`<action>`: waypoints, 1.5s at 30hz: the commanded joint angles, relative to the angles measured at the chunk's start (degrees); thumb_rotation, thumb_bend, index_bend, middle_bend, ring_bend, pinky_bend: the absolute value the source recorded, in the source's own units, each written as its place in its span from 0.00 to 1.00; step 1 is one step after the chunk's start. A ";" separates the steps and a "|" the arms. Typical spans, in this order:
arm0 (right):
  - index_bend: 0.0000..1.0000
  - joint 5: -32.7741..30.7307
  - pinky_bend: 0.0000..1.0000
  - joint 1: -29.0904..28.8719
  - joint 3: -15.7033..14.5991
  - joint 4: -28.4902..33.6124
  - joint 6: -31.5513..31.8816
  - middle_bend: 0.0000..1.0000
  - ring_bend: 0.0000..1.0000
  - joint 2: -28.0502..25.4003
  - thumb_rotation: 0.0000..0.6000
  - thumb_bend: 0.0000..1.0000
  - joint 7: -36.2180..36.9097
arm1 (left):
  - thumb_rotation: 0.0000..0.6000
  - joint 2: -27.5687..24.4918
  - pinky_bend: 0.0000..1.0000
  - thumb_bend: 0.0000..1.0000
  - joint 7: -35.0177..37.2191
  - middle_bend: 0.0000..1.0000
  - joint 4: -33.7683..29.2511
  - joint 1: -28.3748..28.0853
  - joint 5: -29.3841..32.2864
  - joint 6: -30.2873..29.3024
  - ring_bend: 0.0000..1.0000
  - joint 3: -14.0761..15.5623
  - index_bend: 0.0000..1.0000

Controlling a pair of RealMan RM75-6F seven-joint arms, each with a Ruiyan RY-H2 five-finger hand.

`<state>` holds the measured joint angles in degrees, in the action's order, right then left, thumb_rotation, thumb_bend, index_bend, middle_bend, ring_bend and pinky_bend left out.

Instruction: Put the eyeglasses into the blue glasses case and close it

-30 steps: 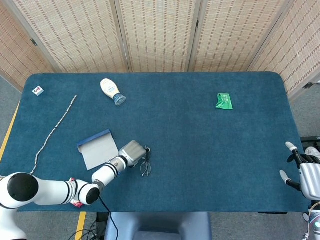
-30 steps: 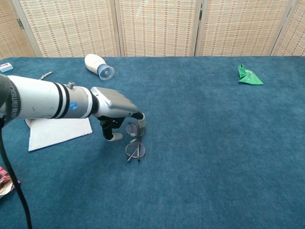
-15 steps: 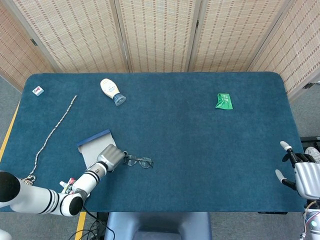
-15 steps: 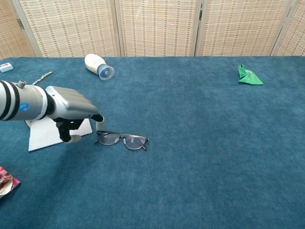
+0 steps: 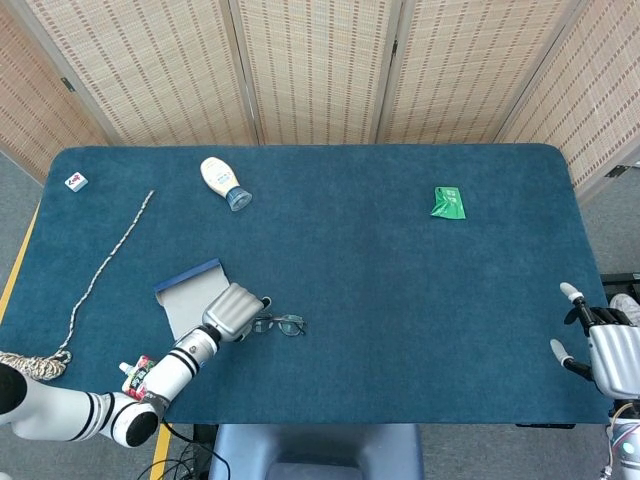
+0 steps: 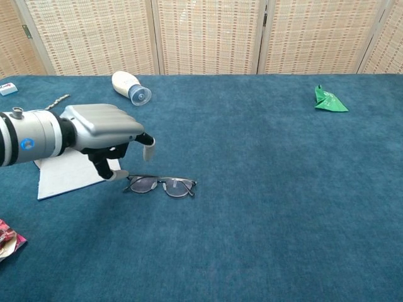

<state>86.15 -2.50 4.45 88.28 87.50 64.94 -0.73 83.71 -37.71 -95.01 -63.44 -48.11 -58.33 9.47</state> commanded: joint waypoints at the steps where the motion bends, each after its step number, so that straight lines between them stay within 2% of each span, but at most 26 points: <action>1: 0.13 -0.18 0.33 0.13 -0.01 -0.16 0.05 0.48 0.43 0.02 1.00 0.27 0.17 | 1.00 2.72 0.98 0.40 1.53 1.00 3.22 1.29 -1.05 1.95 0.97 -2.22 0.39; 9: 0.13 -0.36 0.33 0.59 -0.05 -0.42 0.58 0.48 0.43 -0.13 1.00 0.27 0.67 | 1.00 6.42 0.98 0.40 1.07 1.00 7.54 1.59 1.67 5.33 0.98 -5.75 0.43; 20: 0.13 -0.55 0.33 0.69 -0.01 -1.23 0.49 0.48 0.43 0.02 1.00 0.27 1.59 | 1.00 9.30 0.99 0.40 -0.31 1.00 11.44 2.04 4.33 7.50 0.98 -8.28 0.45; 37: 0.13 -1.06 0.33 0.84 0.11 -2.36 0.31 0.48 0.44 0.36 1.00 0.27 2.65 | 1.00 11.49 0.99 0.41 -1.30 1.00 13.30 2.98 3.70 8.43 0.99 -9.89 0.52; 45: 0.13 -1.14 0.33 1.04 0.05 -2.42 0.38 0.48 0.44 0.41 1.00 0.27 2.84 | 1.00 11.75 0.99 0.46 -1.46 1.00 13.46 3.24 3.61 8.81 0.99 -10.56 0.53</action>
<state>85.01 -1.47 4.50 85.86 87.88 65.35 2.11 95.45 -39.19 -81.55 -60.22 -44.49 -49.52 -1.07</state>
